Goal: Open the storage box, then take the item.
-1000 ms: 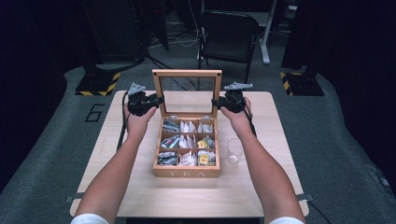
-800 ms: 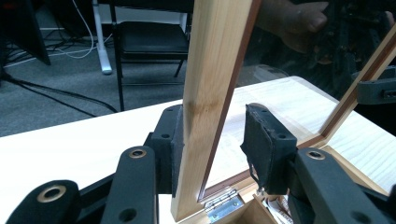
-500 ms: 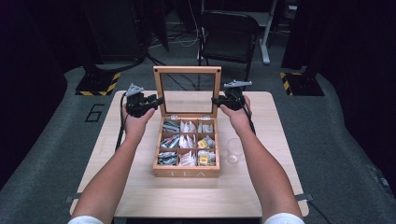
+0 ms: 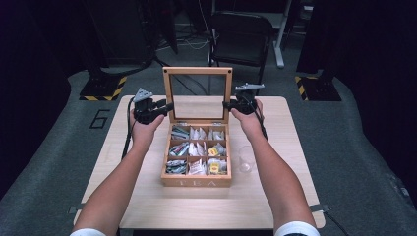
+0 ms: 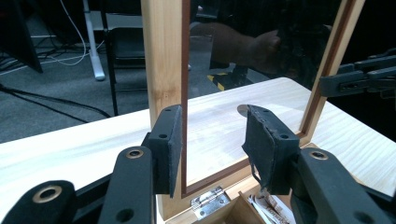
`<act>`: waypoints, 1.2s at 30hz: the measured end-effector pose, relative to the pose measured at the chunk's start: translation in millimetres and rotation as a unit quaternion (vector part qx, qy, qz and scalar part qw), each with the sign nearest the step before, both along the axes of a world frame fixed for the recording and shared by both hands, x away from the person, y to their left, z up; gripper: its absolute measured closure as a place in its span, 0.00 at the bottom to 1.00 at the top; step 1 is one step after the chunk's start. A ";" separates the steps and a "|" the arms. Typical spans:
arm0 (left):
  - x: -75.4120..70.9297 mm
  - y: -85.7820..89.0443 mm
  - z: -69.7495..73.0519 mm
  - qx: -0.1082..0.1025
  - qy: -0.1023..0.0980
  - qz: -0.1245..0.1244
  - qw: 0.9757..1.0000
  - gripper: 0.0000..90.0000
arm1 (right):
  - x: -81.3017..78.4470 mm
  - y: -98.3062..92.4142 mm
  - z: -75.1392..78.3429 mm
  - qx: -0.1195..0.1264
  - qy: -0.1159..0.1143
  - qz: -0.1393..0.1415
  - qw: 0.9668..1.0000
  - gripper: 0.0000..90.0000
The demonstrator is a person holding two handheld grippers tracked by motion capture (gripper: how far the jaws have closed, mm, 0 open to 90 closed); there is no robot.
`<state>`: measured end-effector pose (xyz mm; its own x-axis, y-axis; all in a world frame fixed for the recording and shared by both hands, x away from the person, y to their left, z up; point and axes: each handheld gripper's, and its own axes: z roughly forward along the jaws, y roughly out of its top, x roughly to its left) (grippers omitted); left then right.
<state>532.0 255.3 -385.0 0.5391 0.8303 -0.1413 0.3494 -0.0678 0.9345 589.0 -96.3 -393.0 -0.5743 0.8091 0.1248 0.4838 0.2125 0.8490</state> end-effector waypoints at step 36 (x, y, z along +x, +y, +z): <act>-9.0 11.6 -4.3 -0.011 0.004 0.014 1.000 0.57 | -18.8 -10.1 12.2 -0.020 -0.009 -0.019 1.000 0.52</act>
